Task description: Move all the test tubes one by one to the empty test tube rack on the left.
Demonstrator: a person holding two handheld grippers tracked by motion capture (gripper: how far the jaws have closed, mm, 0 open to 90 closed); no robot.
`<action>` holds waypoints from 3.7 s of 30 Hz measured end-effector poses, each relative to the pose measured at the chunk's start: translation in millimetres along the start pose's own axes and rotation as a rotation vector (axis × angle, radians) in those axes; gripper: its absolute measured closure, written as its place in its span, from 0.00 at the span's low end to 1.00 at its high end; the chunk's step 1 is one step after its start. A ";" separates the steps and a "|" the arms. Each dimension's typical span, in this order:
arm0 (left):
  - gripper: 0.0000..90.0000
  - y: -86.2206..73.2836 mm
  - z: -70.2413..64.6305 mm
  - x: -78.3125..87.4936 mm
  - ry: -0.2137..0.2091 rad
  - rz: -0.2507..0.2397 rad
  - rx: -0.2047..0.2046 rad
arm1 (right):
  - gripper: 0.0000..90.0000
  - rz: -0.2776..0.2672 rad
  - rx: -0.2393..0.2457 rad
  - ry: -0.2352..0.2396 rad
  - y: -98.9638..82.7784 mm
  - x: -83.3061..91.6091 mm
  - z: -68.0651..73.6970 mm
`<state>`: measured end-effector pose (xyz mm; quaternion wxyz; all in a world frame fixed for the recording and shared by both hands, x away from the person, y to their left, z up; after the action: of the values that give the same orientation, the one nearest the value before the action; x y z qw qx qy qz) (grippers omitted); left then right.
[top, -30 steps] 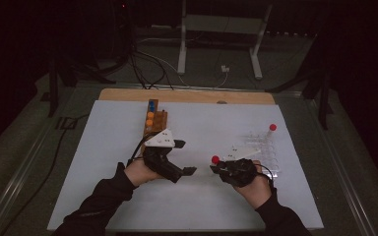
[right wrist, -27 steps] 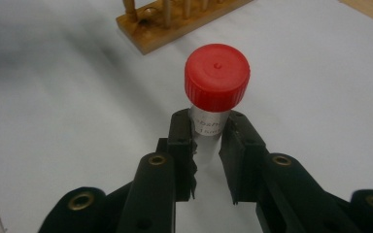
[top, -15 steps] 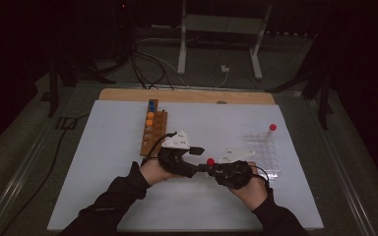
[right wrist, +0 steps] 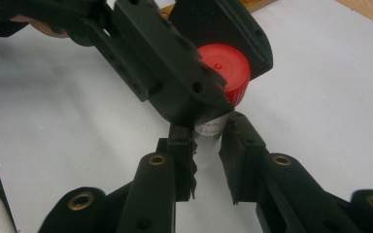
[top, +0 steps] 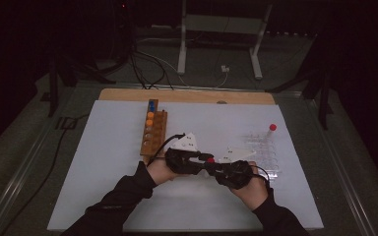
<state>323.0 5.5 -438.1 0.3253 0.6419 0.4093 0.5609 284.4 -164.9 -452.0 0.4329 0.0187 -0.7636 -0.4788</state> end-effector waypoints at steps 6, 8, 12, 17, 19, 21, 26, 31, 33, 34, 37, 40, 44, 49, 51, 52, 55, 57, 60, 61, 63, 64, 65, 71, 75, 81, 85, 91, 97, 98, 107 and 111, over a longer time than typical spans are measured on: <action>0.79 4.4 0.7 6.9 0.025 -0.001 -0.012 | 0.76 -0.031 -0.022 0.011 0.0 1.8 -2.9; 0.79 6.4 1.7 13.1 0.047 -0.008 -0.012 | 0.68 -0.041 -0.027 -0.003 0.4 3.7 -4.1; 0.79 9.4 6.2 28.8 0.082 -0.016 -0.003 | 0.53 -0.071 -0.047 -0.012 2.4 8.7 -7.6; 0.79 11.1 12.1 53.3 0.138 -0.028 0.010 | 0.36 -0.087 -0.053 -0.017 5.0 11.9 -7.8; 0.79 11.2 14.2 63.5 0.164 -0.032 0.015 | 0.29 -0.091 -0.064 -0.020 5.4 11.4 -7.5; 0.80 11.0 16.3 73.8 0.188 -0.036 0.017 | 0.22 -0.094 -0.072 -0.019 5.8 11.3 -7.2; 0.79 7.7 22.1 98.8 0.242 -0.042 0.029 | 0.07 -0.107 -0.090 -0.029 7.0 12.7 -7.7; 0.79 1.9 29.7 120.4 0.289 -0.041 0.053 | 0.02 -0.107 -0.098 -0.008 5.3 12.5 -10.0; 0.79 -0.5 32.5 127.2 0.310 -0.044 0.063 | 0.02 -0.113 -0.103 -0.001 5.2 13.0 -10.5; 0.79 -1.6 33.8 130.1 0.316 -0.044 0.060 | 0.02 -0.114 -0.102 0.002 5.3 13.1 -10.7; 0.79 -4.5 37.3 138.5 0.342 -0.042 0.071 | 0.00 -0.120 -0.097 0.009 5.2 13.5 -10.4; 0.79 -7.0 40.6 147.6 0.370 -0.040 0.079 | 0.00 -0.123 -0.091 0.006 5.1 13.6 -10.1; 0.79 -9.0 45.7 161.3 0.414 -0.055 0.090 | 0.00 -0.127 -0.099 0.010 4.6 14.4 -11.5; 0.80 -9.4 54.4 175.6 0.461 -0.077 0.109 | 0.00 -0.131 -0.105 0.002 4.4 15.7 -13.3; 0.79 -11.2 58.6 178.4 0.469 -0.083 0.122 | 0.00 -0.131 -0.110 0.004 4.2 16.1 -14.0; 0.80 -12.8 60.7 178.6 0.480 -0.085 0.130 | 0.00 -0.133 -0.112 0.001 4.1 16.2 -14.6; 0.79 -19.8 66.2 176.5 0.483 -0.087 0.155 | 0.00 -0.135 -0.119 0.003 3.7 16.9 -15.7; 0.79 -25.7 68.9 173.2 0.481 -0.082 0.166 | 0.00 -0.134 -0.120 0.006 3.5 17.5 -16.2; 0.79 -35.6 73.1 167.6 0.480 -0.077 0.187 | 0.00 -0.136 -0.122 0.004 3.0 18.2 -16.7; 0.79 -38.6 74.4 166.0 0.473 -0.082 0.199 | 0.00 -0.136 -0.123 0.003 2.8 18.4 -16.9; 0.79 -44.1 76.0 163.3 0.470 -0.079 0.206 | 0.00 -0.140 -0.127 0.004 2.4 18.6 -17.5; 0.79 -46.6 76.6 162.0 0.468 -0.078 0.211 | 0.00 -0.140 -0.127 0.003 2.2 18.7 -17.9; 0.79 -48.9 77.1 160.6 0.471 -0.070 0.210 | 0.00 -0.140 -0.128 0.004 2.1 18.8 -18.1; 0.79 -61.1 80.0 153.6 0.468 -0.063 0.236 | 0.00 -0.140 -0.130 0.006 1.8 18.5 -17.8; 0.79 -67.1 81.4 150.3 0.468 -0.053 0.245 | 0.00 -0.144 -0.137 0.007 1.8 19.1 -18.2; 0.79 -72.5 83.2 146.3 0.466 -0.042 0.258 | 0.00 -0.144 -0.137 0.008 1.6 19.2 -18.1; 0.79 -72.0 83.0 146.1 0.467 -0.036 0.260 | 0.00 -0.151 -0.140 0.010 2.0 20.4 -19.0; 0.74 -70.9 80.3 146.5 0.438 -0.041 0.260 | 0.00 -0.174 -0.150 0.000 4.3 25.4 -22.0; 0.49 -64.9 67.0 148.4 0.420 -0.056 0.239 | 0.00 -0.195 -0.152 -0.037 7.2 34.5 -31.4; 0.44 -63.5 64.3 148.8 0.427 -0.054 0.235 | 0.00 -0.201 -0.154 -0.045 7.6 36.5 -34.5; 0.12 -58.4 37.2 149.1 0.421 -0.038 0.208 | 0.00 -0.226 -0.222 -0.172 1.1 54.9 -78.9; 0.02 -59.2 27.4 150.5 0.379 -0.051 0.210 | 0.00 -0.227 -0.255 -0.230 -7.2 62.2 -101.4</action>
<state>345.8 167.5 -426.1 0.1879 0.5447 0.5356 0.6174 311.6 -268.8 -400.5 0.2849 -0.0051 -0.7341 -0.6163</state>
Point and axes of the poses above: each handheld gripper's, and its own axes: x roughly backward along the jaws, y roughly out of its top, z roughly to its left, the point moved 2 cm from there along -x, roughly forward along the jaws, and after that the axes turned 11 degrees about -y, right-handed, at the moved point
